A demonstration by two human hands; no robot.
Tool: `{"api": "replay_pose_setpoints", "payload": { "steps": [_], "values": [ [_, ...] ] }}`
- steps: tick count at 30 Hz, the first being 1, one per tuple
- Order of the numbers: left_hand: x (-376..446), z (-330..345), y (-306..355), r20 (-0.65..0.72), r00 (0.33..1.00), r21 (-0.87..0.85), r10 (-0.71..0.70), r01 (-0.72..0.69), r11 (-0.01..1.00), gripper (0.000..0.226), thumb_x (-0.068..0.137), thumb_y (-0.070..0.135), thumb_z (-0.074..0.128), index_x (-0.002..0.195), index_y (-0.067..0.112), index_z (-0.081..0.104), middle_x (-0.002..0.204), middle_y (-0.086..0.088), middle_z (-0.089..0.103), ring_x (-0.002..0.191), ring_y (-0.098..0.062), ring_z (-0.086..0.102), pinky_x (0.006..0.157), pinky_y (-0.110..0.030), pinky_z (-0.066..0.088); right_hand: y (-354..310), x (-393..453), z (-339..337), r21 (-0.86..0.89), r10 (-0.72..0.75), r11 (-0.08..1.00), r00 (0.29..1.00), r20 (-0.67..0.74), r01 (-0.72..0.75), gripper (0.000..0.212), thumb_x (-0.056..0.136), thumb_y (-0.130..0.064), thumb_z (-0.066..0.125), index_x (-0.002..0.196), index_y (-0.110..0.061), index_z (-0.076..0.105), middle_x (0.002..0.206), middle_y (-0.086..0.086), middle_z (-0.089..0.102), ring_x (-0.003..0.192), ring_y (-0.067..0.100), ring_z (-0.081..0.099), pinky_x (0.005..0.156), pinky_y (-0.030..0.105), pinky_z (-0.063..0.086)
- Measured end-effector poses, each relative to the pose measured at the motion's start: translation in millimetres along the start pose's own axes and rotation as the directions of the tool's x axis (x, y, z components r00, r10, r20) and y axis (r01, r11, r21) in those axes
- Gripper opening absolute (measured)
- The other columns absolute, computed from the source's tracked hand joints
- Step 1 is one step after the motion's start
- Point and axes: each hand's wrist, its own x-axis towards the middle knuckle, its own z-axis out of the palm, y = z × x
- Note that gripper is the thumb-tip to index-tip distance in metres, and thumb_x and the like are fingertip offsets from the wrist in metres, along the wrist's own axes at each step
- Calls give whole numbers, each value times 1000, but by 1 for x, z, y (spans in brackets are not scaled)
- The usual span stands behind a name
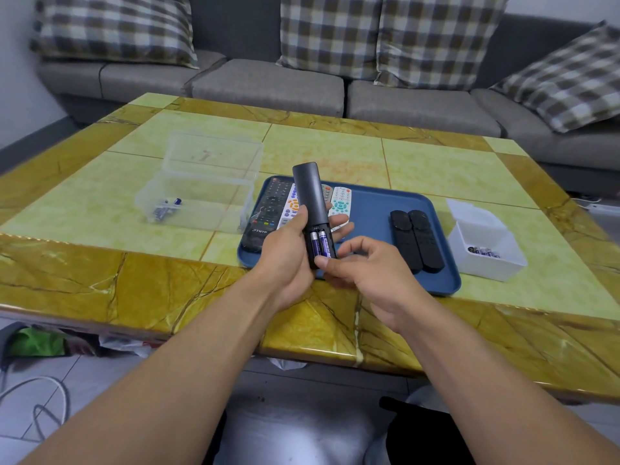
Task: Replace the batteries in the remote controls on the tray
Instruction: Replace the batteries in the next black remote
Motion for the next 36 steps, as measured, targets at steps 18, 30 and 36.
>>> {"api": "replay_pose_setpoints", "payload": {
  "steps": [18, 30, 36],
  "values": [
    [11, -26, -4, -122, 986, 291, 114, -75, 954, 28, 103, -2, 48, 130, 3, 52, 111, -14, 73, 97, -28, 75, 81, -36, 61, -2, 33, -39, -612, -250, 787, 947, -203, 77, 19, 78, -15, 84, 90, -19, 71, 87, -2, 75, 81, 16, 71, 77, 33, 59],
    [11, -26, -4, -70, 984, 281, 166, -140, 949, 43, 93, -4, 64, 133, 10, 52, 111, -17, 75, 97, -33, 75, 80, -39, 63, 12, 50, -48, -937, -211, 346, 969, -125, -46, 39, 90, -26, 72, 127, -21, 64, 119, 11, 66, 108, 32, 62, 84, 38, 53],
    [20, -29, -1, -95, 984, 242, 153, -127, 962, 33, 104, 3, 48, 135, 10, 54, 115, -9, 75, 102, -28, 74, 95, -46, 56, -2, 44, -36, -861, -417, 498, 900, -129, 107, 39, 82, -31, 71, 121, -30, 67, 112, -6, 73, 97, 18, 69, 83, 37, 58]
  ]
}}
